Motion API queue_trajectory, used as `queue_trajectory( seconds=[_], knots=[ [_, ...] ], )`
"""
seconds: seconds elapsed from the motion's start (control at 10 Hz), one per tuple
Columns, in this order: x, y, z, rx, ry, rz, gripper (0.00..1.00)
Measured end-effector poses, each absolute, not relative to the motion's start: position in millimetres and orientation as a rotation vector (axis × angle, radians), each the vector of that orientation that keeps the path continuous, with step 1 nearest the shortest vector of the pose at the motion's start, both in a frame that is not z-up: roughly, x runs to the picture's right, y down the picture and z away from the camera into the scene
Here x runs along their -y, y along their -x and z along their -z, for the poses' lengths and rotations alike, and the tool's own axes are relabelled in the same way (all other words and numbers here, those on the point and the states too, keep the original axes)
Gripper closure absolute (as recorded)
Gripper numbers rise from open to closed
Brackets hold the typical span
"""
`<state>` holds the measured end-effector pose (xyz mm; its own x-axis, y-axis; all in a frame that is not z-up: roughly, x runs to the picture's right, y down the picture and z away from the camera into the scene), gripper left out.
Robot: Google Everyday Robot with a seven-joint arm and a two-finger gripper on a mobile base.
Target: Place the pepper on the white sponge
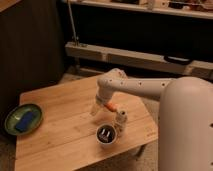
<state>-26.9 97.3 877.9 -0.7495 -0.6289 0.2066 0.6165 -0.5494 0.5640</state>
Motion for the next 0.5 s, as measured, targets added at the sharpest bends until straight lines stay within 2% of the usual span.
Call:
queue_trajectory(
  seconds=[0.4, 0.5],
  knots=[
    [-106.6, -2.7, -901.2, 0.82, 0.046, 2.179, 0.22],
    [-109.4, -6.3, -905.0, 0.822, 0.052, 2.16, 0.3]
  ],
)
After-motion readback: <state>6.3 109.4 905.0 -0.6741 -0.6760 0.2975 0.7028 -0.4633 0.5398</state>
